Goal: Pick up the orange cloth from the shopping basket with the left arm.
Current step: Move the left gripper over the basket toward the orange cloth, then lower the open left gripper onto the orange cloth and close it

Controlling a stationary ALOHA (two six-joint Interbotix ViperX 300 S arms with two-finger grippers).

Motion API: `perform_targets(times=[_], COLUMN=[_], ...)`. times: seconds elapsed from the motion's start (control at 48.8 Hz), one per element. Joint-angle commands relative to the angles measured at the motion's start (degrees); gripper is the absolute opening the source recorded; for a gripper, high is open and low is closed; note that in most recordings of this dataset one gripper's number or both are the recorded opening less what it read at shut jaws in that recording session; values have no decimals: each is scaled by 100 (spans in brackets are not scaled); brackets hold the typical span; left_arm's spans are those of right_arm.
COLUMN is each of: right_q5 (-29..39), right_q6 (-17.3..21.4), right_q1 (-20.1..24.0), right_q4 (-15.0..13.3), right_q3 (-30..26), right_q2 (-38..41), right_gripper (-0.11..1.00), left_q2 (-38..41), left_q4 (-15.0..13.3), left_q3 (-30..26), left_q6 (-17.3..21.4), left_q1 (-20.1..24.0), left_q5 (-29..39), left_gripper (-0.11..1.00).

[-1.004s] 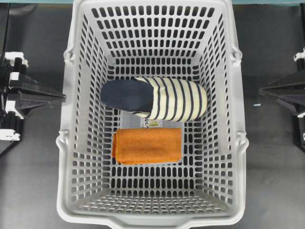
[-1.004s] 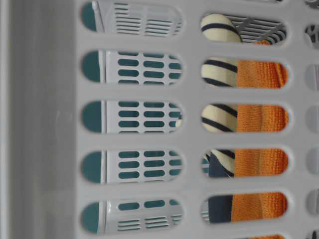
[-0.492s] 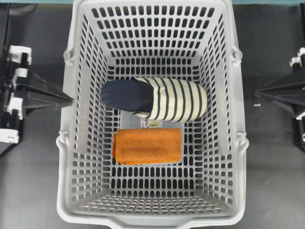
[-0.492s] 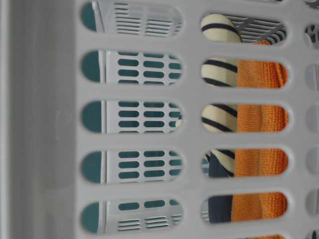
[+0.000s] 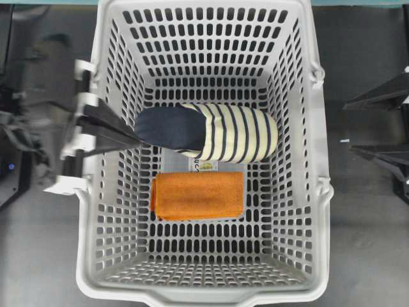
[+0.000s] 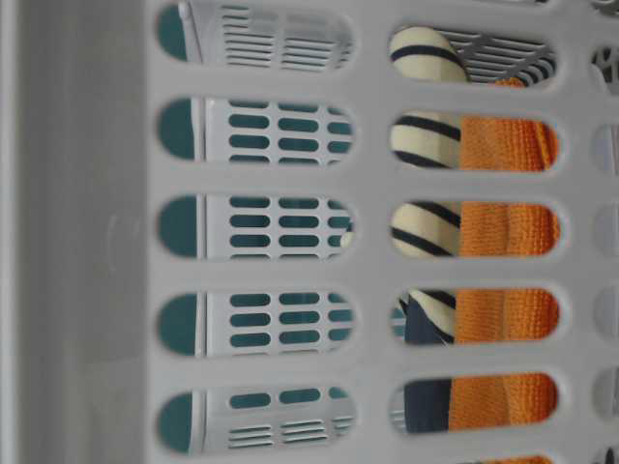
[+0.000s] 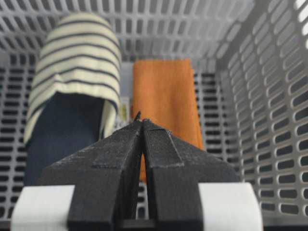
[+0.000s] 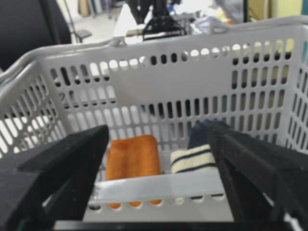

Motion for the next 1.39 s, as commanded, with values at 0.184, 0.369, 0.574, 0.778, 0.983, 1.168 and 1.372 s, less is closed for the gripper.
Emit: perform_targets(times=[0.184,0.369,0.574,0.778,0.983,1.168,1.372], right_q5=[272,246,229,132,123,114,114], right_q6=[-9,-18,-9,-18,-18,-18,-9], right_q1=[9,-18,-18,-26,-26,-26,-26], right_q4=[9,9,9,9,9,9,9], right_q3=[-141,-132,-114,-105,-88,-88,-62], right_q2=[-141,-185,-193,-185,-193,-185,-185], right_gripper=[76,76,76,76,76,76,76], left_q2=[1327,2206,2962,3366,3604,3753,4008], left_q4=[26,26,26,26,26,26,26], left_q3=[-1494,-2461,-2927,-2900,-2575,-2320,-2145], left_q6=[-26,-88,-97,-211,-562,-615,-536], left_q1=[-53,-97,-281,-352,-369,-475,-492], left_q5=[1547,2479,2839,2813,2479,1942,1828], left_gripper=[1,40,89,88,89,89,89])
